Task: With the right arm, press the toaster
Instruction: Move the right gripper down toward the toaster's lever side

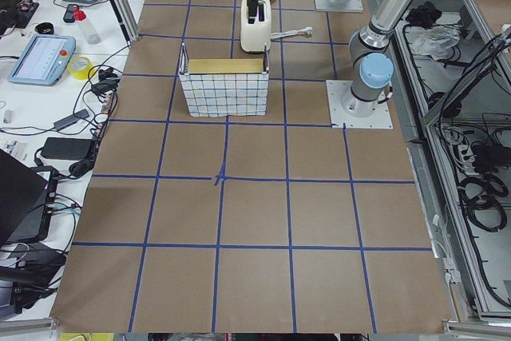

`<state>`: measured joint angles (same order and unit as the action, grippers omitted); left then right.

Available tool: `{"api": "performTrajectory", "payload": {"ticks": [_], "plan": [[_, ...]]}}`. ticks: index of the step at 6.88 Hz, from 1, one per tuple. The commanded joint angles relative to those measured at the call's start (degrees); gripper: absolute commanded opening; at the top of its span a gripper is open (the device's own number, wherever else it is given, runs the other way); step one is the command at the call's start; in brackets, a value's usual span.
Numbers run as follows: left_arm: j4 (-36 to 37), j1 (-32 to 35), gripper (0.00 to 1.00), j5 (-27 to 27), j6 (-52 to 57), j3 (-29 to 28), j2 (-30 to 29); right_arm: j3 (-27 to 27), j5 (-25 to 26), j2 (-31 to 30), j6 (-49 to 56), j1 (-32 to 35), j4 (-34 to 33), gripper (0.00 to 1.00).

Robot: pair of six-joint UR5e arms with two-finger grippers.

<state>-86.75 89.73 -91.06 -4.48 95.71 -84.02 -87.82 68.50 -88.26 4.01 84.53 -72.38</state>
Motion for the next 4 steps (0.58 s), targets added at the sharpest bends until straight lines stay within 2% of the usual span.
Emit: {"api": "performTrajectory", "payload": {"ticks": [1,2,3,4], "plan": [[0.0,0.0,1.0,0.0,0.0,0.0,0.0,-7.86,-10.97,0.37,9.84,-6.21,-0.02,0.0],[0.0,0.0,1.0,0.0,0.0,0.0,0.0,-11.72,-15.54,1.16,15.18,-7.53,-4.22,0.0],[0.0,0.0,1.0,0.0,0.0,0.0,0.0,-16.2,-19.68,1.77,23.15,-8.84,-4.96,0.0],[0.0,0.0,1.0,0.0,0.0,0.0,0.0,-19.81,-20.59,1.78,25.41,-10.42,-8.18,0.0]]}}
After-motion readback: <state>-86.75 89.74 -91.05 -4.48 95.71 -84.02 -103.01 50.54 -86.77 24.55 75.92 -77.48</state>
